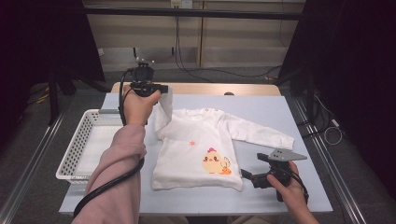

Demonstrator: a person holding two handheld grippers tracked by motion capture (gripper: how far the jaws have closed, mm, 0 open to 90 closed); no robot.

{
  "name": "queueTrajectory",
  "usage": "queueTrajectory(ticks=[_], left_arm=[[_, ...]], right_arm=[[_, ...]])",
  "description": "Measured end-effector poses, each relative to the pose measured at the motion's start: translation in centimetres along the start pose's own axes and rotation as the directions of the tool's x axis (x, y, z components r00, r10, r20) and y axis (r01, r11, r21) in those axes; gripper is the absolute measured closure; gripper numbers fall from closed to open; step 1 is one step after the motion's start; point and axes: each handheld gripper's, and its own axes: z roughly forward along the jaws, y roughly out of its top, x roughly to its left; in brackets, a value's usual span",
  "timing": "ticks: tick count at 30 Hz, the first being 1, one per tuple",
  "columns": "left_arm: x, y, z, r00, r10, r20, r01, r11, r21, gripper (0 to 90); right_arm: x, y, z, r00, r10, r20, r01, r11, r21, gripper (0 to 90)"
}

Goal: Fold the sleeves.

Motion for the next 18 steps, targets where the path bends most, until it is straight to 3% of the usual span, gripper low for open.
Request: queueTrajectory(ticks=[18], left_arm=[[-1.3,0.4,0.6,0.9996,0.017,0.021,-0.016,0.9998,-0.006,87.1]], right_arm=[[0.0,0.0,0.0,0.9999,-0.013,0.001,0.013,1.000,-0.006,2.9]])
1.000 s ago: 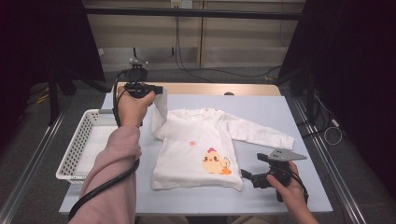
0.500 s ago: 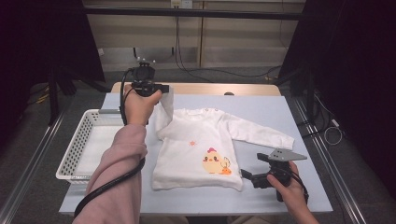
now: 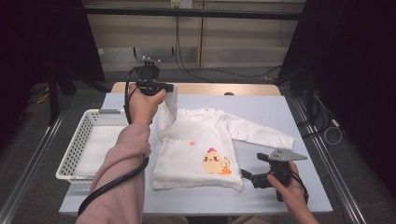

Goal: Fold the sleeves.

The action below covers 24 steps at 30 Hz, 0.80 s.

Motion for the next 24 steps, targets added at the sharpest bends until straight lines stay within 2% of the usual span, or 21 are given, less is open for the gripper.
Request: queueTrajectory(ticks=[4,12,24], left_arm=[[-0.4,0.1,0.3,0.9999,0.016,-0.005,-0.016,0.9999,0.003,87.2],[-0.8,0.0,0.8,1.0000,0.005,0.006,-0.005,1.0000,0.008,87.2],[-1.6,0.4,1.0,0.9997,0.018,0.014,-0.018,0.9998,0.006,87.2]], right_arm=[[0.1,0.0,0.0,1.0000,0.005,-0.003,-0.005,1.000,-0.002,2.9],[0.1,0.0,0.0,1.0000,-0.003,-0.001,0.003,1.000,-0.004,2.9],[0.1,0.0,0.0,1.0000,-0.007,0.001,0.007,1.000,-0.005,2.9]])
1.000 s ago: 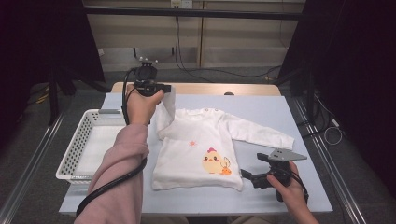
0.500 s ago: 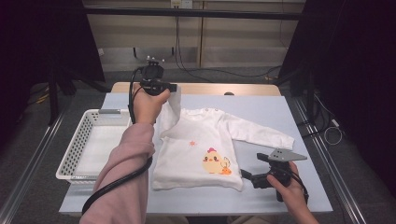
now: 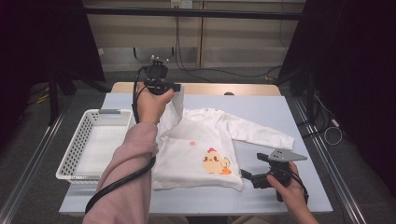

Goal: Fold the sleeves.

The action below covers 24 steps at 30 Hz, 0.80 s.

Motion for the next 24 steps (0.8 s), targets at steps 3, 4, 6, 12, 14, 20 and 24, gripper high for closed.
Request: queueTrajectory(ticks=[3,4,6,12,14,20,24], left_arm=[[-0.1,0.1,0.0,1.0000,0.001,0.005,-0.001,1.0000,-0.002,87.2],[-0.1,0.1,0.0,1.0000,0.004,0.005,-0.004,1.0000,0.003,87.2],[-0.2,0.1,0.1,1.0000,0.000,0.008,0.000,1.0000,0.001,87.2],[-0.3,0.0,0.3,0.9999,0.009,0.014,-0.009,1.0000,0.001,87.1],[-0.5,0.0,0.4,0.9999,0.005,0.013,-0.005,1.0000,-0.003,87.2],[-1.0,0.1,0.7,0.9998,0.011,0.019,-0.011,0.9999,-0.005,87.2],[-1.3,0.1,0.9,0.9995,0.017,0.028,-0.017,0.9999,0.001,87.1]], right_arm=[[0.0,0.0,0.0,1.0000,0.000,0.001,0.000,1.000,0.001,2.9],[0.0,0.0,0.0,1.0000,0.001,-0.003,-0.001,1.000,-0.002,2.9],[0.0,0.0,0.0,1.0000,-0.001,-0.001,0.001,1.000,-0.003,2.9],[0.0,0.0,0.0,1.0000,-0.003,-0.001,0.003,1.000,-0.008,2.9],[0.0,0.0,0.0,1.0000,0.000,-0.003,0.000,1.000,-0.007,2.9],[0.0,0.0,0.0,1.0000,-0.001,-0.001,0.001,1.000,-0.010,2.9],[0.0,0.0,0.0,1.0000,-0.003,-0.006,0.003,1.000,-0.010,2.9]])
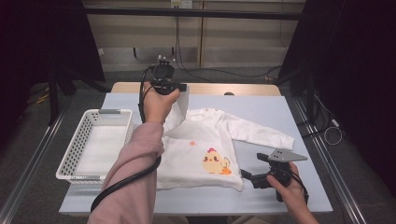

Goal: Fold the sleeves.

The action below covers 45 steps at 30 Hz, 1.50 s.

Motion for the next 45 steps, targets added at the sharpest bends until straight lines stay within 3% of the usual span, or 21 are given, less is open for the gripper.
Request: queueTrajectory(ticks=[20,45], left_arm=[[-1.2,-0.5,1.9,0.9996,0.009,0.028,-0.010,0.9999,0.008,87.1],[-1.5,-1.8,5.2,0.9985,-0.017,0.052,0.016,0.9996,0.022,86.9]], right_arm=[[0.0,0.0,-0.1,1.0000,0.003,0.004,-0.003,1.000,0.002,2.9],[0.0,-0.1,-0.1,1.0000,0.003,0.002,-0.003,1.000,0.007,2.9]])
